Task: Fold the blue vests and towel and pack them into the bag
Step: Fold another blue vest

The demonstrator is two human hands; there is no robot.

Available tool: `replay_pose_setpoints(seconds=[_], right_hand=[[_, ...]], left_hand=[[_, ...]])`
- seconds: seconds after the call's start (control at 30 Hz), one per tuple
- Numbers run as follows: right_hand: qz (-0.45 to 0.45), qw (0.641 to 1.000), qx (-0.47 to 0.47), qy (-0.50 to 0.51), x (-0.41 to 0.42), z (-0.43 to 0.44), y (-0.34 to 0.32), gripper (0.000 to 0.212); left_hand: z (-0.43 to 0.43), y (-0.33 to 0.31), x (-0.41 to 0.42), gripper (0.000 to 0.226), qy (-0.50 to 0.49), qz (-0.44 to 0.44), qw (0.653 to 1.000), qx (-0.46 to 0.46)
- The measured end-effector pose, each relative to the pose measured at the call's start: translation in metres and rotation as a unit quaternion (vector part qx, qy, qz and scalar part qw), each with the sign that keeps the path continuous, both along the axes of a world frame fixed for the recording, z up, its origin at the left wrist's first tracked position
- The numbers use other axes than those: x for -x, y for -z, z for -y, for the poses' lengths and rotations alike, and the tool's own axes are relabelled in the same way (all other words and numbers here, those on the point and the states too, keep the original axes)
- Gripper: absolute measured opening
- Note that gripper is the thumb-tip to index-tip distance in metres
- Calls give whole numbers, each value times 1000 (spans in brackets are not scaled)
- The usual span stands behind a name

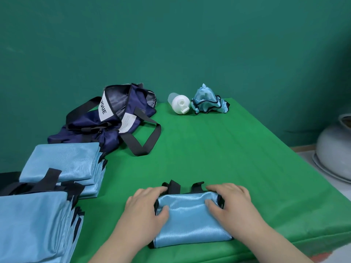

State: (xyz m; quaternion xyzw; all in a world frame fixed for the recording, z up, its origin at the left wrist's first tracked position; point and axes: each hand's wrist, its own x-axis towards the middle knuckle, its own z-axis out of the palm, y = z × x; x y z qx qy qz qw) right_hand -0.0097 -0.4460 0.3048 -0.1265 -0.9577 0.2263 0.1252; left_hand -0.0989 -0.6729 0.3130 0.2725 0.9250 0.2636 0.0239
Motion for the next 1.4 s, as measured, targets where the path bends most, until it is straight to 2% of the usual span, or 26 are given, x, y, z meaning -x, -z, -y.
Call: replay_pose_setpoints(seconds=[0.2, 0.33, 0.47, 0.57, 0.67, 0.77, 0.83, 0.97, 1.0, 1.1, 1.13, 1.3, 1.4], right_hand=[[15, 1000, 20, -17, -8, 3, -7, 25], [18, 992, 126, -19, -20, 10, -12, 16], [-6, 968, 249, -24, -30, 22, -23, 20], [-45, 942, 328, -52, -28, 40, -42, 28], [-73, 892, 436, -96, -21, 69, -70, 18], [-78, 856, 495, -127, -7, 106, -99, 10], [-77, 843, 513, -142, 6, 133, -112, 10], [-78, 839, 514, -163, 35, 191, -125, 11], [-80, 839, 513, -163, 43, 205, -126, 11], [-87, 839, 514, -156, 65, 242, -127, 12], [-90, 840, 513, -150, 72, 252, -127, 12], [-104, 846, 506, -135, 105, 277, -135, 16], [-113, 864, 474, -128, 131, 275, -142, 22]], left_hand=[[-1, -10, -13, 43, 2, 31, 1000, 3], [10, -11, -20, 33, 3, 70, 998, 0], [32, -27, -32, 28, -13, 105, 992, -76], [56, -47, -39, 29, -36, 129, 980, -146], [88, -77, -44, 24, -58, 160, 957, -235], [125, -109, -47, 19, -99, 172, 930, -309], [153, -124, -43, 19, -126, 173, 918, -333], [210, -142, -30, 44, -171, 173, 904, -350], [224, -145, -24, 43, -183, 178, 899, -355], [253, -150, -4, 10, -216, 191, 876, -387], [259, -152, 3, 6, -227, 190, 873, -387], [275, -156, 41, 10, -257, 174, 869, -385], [276, -159, 71, 10, -261, 167, 874, -374]])
